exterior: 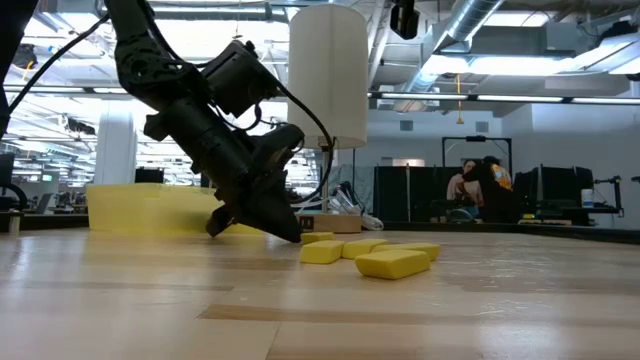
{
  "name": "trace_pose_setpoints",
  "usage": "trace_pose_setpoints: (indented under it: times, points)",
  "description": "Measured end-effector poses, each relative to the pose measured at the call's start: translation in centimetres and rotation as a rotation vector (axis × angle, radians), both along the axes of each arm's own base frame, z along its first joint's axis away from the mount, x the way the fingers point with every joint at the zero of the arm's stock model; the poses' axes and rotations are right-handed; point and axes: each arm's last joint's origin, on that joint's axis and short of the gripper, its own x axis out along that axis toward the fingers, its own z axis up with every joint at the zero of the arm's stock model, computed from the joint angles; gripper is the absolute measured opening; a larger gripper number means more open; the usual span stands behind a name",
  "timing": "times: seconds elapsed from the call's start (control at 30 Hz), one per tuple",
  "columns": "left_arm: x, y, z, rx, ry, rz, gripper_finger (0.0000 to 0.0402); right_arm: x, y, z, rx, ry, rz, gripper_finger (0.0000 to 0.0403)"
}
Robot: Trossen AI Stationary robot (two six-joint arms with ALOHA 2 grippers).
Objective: Pick & Place School Supplies
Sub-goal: Put the eraser into the bottom left black bin
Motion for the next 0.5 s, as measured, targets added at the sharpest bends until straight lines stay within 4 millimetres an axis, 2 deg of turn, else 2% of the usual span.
trace_pose_setpoints:
  times: [0.27, 0.37, 0.5]
  points:
    - [0.0, 0.3, 0.8, -0.022, -0.032, 0.018, 0.0000, 0.0, -0.1, 0.0, -0.009, -0.004, 0.000, 0.0107]
    - [-0.2, 0.2, 2.1, 0.003, -0.070, 0.018, 0.0000, 0.0, -0.1, 0.1, -0.018, -0.018, -0.002, 0.0107]
    - [-0.2, 0.9, 5.0, 0.055, -0.181, 0.027, 0.0000, 0.0, 0.0, 0.0, -0.037, -0.005, 0.000, 0.0107]
